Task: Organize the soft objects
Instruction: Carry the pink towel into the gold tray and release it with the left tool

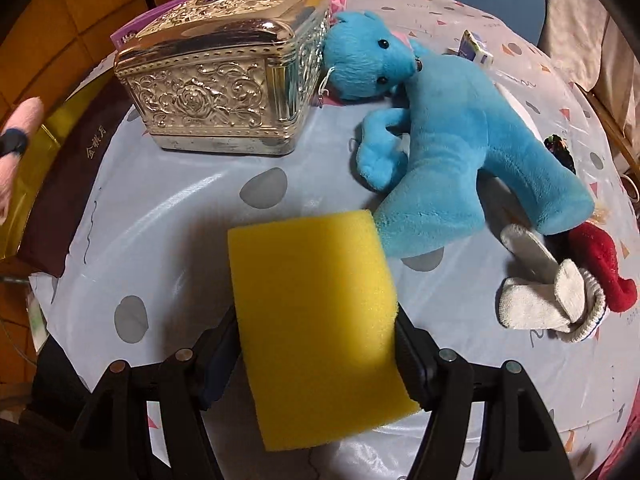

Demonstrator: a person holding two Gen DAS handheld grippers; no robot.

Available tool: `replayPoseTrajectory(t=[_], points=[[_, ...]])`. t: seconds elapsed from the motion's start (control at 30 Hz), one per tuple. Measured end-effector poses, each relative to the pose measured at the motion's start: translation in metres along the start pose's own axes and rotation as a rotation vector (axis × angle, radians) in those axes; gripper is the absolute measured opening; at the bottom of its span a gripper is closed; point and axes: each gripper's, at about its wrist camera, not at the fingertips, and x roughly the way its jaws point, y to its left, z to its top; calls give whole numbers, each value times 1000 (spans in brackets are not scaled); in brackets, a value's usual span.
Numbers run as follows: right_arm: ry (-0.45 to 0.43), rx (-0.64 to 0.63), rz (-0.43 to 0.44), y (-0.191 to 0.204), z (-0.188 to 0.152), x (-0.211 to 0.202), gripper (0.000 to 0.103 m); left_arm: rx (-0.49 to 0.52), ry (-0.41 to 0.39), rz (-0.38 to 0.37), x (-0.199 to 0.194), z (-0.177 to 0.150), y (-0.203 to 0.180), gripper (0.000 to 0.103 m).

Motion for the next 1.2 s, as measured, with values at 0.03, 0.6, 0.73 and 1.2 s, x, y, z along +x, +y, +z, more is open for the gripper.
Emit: replayPoseTrajectory(t=[0.03, 0.6, 0.73, 1.2], points=[[0, -1, 0, 0, -1, 0, 70, -5, 11, 10, 6, 5, 6, 42], [-2, -4, -1, 5, -2, 1, 71, 28, 49, 145, 97, 75, 17, 66], [-2, -3, -2, 5, -2, 1, 71, 41, -12, 157, 77, 72, 9, 67], [1, 30, 6, -3, 6, 10, 73, 18, -133, 206, -12, -19, -10, 71]])
